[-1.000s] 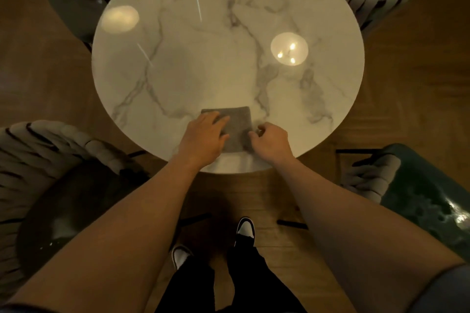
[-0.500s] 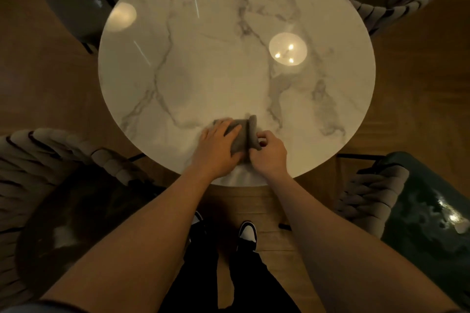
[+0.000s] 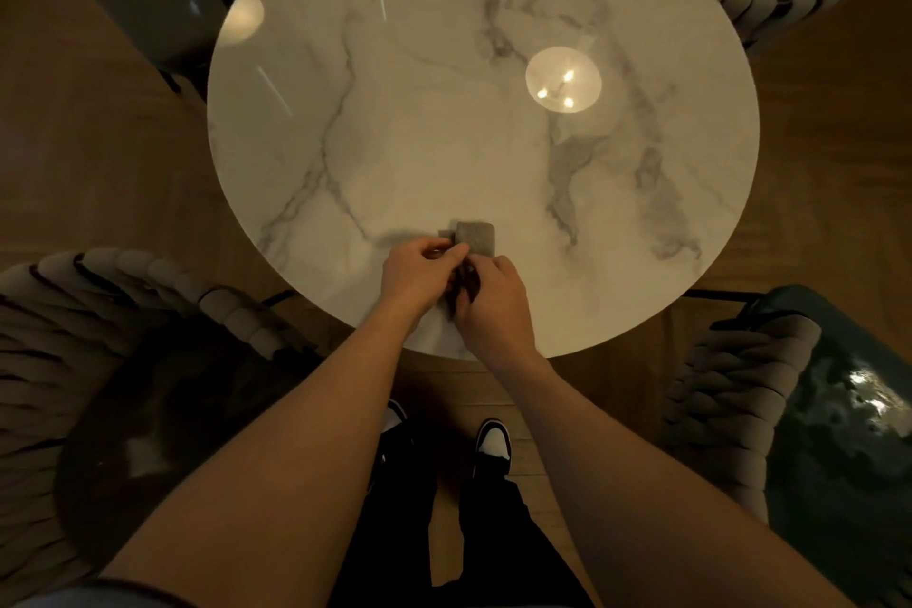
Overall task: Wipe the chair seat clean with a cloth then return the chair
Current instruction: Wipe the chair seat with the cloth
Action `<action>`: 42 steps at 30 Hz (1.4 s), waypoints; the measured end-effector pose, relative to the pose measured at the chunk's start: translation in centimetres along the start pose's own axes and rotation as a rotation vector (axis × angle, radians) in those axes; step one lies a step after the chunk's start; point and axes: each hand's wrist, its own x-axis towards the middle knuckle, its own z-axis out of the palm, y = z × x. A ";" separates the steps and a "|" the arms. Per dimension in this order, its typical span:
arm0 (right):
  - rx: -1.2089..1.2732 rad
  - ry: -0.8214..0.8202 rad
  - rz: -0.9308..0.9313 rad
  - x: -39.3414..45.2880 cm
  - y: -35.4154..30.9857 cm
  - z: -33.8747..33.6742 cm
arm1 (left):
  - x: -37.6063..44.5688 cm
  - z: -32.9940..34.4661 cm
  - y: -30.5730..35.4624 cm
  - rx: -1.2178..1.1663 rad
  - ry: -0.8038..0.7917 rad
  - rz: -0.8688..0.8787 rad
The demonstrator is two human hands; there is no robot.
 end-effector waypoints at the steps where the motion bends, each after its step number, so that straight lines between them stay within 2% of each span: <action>1: -0.017 0.002 -0.016 0.0 0.1 0.3 | 0.2 -0.1 0.0 0.002 -0.004 -0.007; 5: -0.080 0.012 -0.089 -0.1 0.6 1.2 | 0.8 -0.2 0.3 0.046 0.024 -0.012; 9: -0.172 -0.021 -0.173 -0.3 1.1 1.5 | 1.1 -0.3 0.4 0.218 0.131 0.020; 13: -0.196 -0.045 -0.182 -0.6 1.0 1.6 | 1.2 -0.1 0.5 0.375 0.192 0.055; 16: -0.132 -0.032 -0.087 -0.4 1.0 1.4 | 1.3 0.3 0.7 0.466 0.210 0.074; 19: -0.004 0.099 0.139 0.1 1.5 0.5 | 1.3 0.6 0.6 0.491 0.229 0.093; 22: 0.103 0.114 0.353 0.8 1.5 -0.6 | 1.5 0.5 0.6 0.491 0.231 0.079; 27: 0.237 0.031 0.525 2.4 0.4 -1.1 | 1.8 -0.1 0.8 0.503 0.206 0.049; 33: 0.288 -0.042 0.522 2.7 0.3 -0.8 | 1.5 -0.4 0.7 0.502 0.168 0.087; 38: 0.509 -0.090 0.493 1.8 0.3 -1.2 | 0.6 -0.7 0.0 0.444 0.113 0.113; 40: 0.671 -0.120 0.511 1.6 0.4 -1.4 | 0.2 -0.8 -0.3 0.358 0.107 0.098; 42: 0.829 -0.171 0.520 1.2 0.2 -1.9 | -0.8 -0.8 -0.3 0.149 0.075 0.011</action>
